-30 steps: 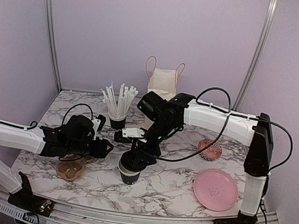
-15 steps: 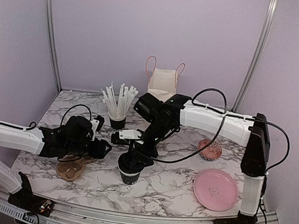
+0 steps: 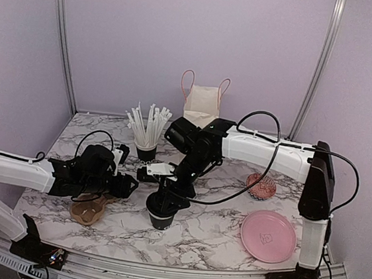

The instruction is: Pack the takeout coffee

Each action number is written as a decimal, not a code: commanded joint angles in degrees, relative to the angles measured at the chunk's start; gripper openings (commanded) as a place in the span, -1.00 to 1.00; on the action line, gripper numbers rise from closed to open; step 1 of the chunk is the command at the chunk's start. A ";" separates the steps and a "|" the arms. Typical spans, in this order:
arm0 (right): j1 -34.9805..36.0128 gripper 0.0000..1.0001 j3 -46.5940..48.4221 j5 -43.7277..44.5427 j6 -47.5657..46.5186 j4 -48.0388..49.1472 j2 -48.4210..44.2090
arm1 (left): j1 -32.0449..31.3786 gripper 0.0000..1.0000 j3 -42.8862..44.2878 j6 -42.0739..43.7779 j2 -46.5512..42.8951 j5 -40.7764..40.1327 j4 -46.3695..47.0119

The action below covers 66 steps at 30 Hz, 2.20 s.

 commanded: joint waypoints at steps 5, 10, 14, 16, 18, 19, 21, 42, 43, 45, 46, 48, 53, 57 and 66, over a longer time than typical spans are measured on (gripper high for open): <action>0.90 0.71 2.50 0.23 0.42 -0.14 0.75 | 0.48 0.24 0.94 1.07 -1.42 -0.28 -2.46; 0.89 0.74 2.58 2.59 1.68 1.20 1.13 | 0.47 0.24 1.27 1.32 -1.71 -0.50 -2.91; 0.90 0.67 3.75 3.19 2.43 1.51 1.35 | 0.48 0.24 1.45 1.44 -1.63 -0.50 -2.99; 0.90 0.65 4.24 3.25 2.58 1.32 1.20 | 0.41 0.24 1.55 1.44 -1.53 -0.41 -2.94; 0.90 0.64 4.41 3.35 2.78 1.36 0.87 | 0.48 0.24 1.71 1.48 -1.44 -0.37 -2.98; 0.95 0.64 4.41 3.65 2.76 1.38 0.69 | 0.45 0.24 1.65 1.55 -1.39 -0.36 -2.90; 0.91 0.64 4.32 4.14 2.77 1.39 0.37 | 0.52 0.24 1.65 1.49 -1.35 -0.34 -2.86; 1.30 0.69 1.02 3.58 0.57 -1.06 0.48 | 0.55 0.24 0.86 1.06 -0.79 0.09 -2.06; 1.32 0.69 0.99 3.57 0.43 -1.15 0.50 | 0.51 0.24 0.81 0.98 -0.82 0.16 -2.06; 1.62 0.69 1.07 3.59 0.23 -1.53 0.45 | 0.49 0.24 0.74 1.03 -1.00 0.13 -2.06; 1.71 0.69 1.15 3.47 0.06 -1.74 0.40 | 0.51 0.24 0.66 1.06 -1.11 0.04 -2.06; 1.88 0.69 1.25 3.38 -0.28 -2.24 0.12 | 0.55 0.24 0.53 1.17 -1.31 -0.14 -2.06; 2.18 0.74 1.09 3.76 -1.25 -3.45 -0.16 | 0.49 0.24 0.50 1.10 -1.23 -0.09 -1.90; 2.54 0.96 0.77 3.69 -1.65 -3.89 -0.64 | 0.51 0.24 0.42 1.06 -1.05 0.03 -1.80; 3.03 0.97 0.47 5.07 -1.48 -3.14 -1.49 | 0.51 0.24 0.63 0.91 -1.10 0.16 -1.88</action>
